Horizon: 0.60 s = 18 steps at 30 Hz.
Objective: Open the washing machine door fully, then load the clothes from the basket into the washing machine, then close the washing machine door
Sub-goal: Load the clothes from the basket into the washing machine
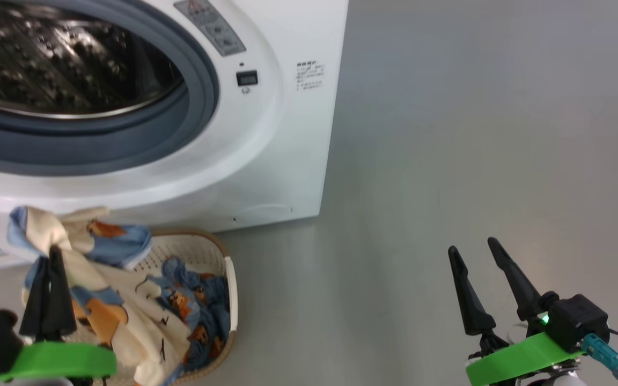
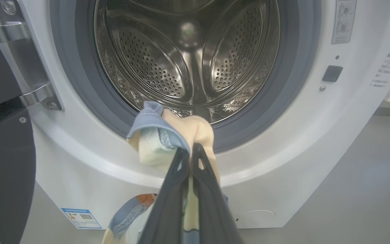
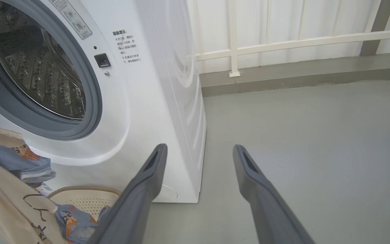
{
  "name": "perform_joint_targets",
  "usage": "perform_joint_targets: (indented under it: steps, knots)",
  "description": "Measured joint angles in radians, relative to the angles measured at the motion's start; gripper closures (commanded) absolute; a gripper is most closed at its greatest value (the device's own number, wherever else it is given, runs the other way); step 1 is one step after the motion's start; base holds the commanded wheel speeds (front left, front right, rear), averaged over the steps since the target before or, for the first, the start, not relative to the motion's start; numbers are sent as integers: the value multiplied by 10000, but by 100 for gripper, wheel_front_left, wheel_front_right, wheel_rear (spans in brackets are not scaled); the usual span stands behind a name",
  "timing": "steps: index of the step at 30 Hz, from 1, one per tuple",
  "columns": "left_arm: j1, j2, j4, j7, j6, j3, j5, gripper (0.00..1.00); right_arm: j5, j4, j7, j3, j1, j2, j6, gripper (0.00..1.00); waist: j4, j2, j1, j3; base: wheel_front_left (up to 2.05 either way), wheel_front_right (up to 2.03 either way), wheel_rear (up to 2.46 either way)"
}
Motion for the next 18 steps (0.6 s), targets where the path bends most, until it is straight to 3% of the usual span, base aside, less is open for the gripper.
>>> perform_joint_targets:
  steps: [9, 18]
  knots:
    - [-1594, 38, 719, 0, -184, -167, 13, 100, 0, -48, 0, 6, -404, -2, 0, 0, 109, 0, 0, 1005, 0, 0, 0]
    - [-3707, 711, 1653, 366, -376, -119, 59, 100, 15, -65, 0, 228, -1010, -2, 0, 0, -104, 0, 0, 1849, 0, 0, 0]
